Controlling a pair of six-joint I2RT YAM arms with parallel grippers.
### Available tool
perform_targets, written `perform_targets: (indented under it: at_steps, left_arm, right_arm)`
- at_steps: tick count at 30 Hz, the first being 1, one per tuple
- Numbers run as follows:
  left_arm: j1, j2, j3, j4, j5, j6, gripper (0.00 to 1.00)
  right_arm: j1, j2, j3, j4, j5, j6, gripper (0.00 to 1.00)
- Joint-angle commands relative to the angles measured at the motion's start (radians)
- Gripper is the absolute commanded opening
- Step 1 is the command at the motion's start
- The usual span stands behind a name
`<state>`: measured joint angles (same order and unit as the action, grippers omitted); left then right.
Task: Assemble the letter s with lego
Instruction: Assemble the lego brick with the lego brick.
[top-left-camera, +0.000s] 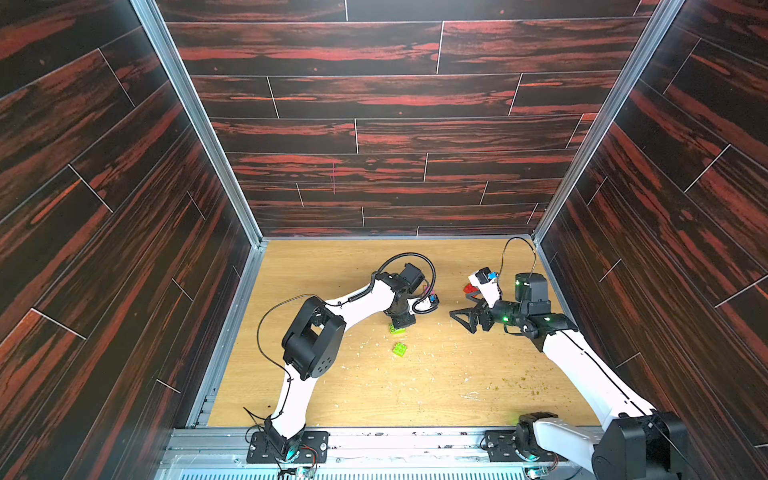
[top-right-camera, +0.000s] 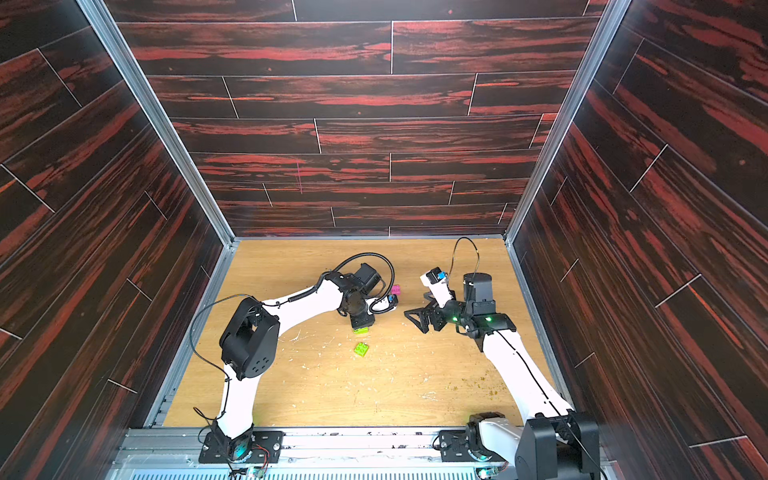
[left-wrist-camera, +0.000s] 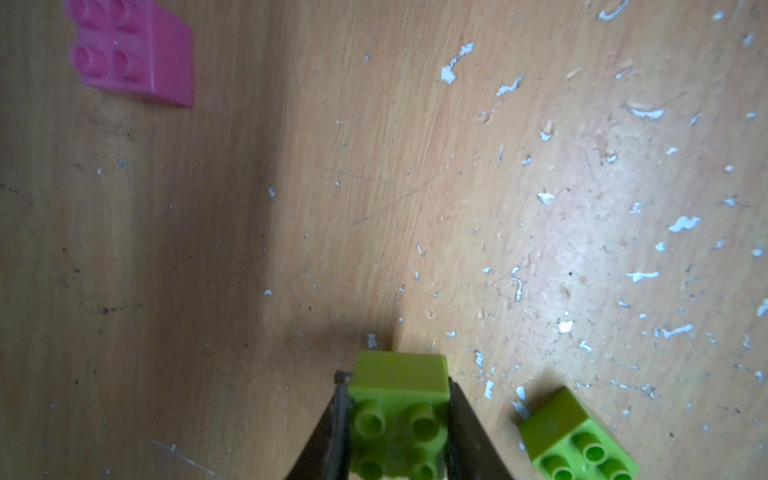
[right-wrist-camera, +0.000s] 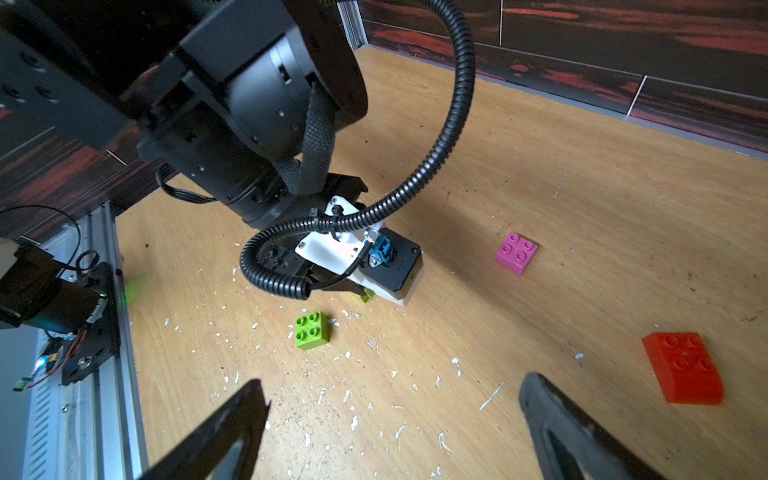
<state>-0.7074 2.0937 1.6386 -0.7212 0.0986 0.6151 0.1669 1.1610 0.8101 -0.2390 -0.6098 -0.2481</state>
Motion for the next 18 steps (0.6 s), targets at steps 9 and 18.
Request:
perform_targets:
  at_steps: [9,18]
  left_arm:
    - [-0.009,0.019,0.008,-0.031,-0.002,-0.035,0.17]
    - [-0.010,0.037,-0.002,-0.029,-0.014,-0.036,0.17]
  right_arm:
    - [-0.004,0.003,0.000,-0.006,-0.017,-0.009,0.98]
    - [-0.005,-0.009,-0.006,-0.010,-0.012,-0.010,0.98]
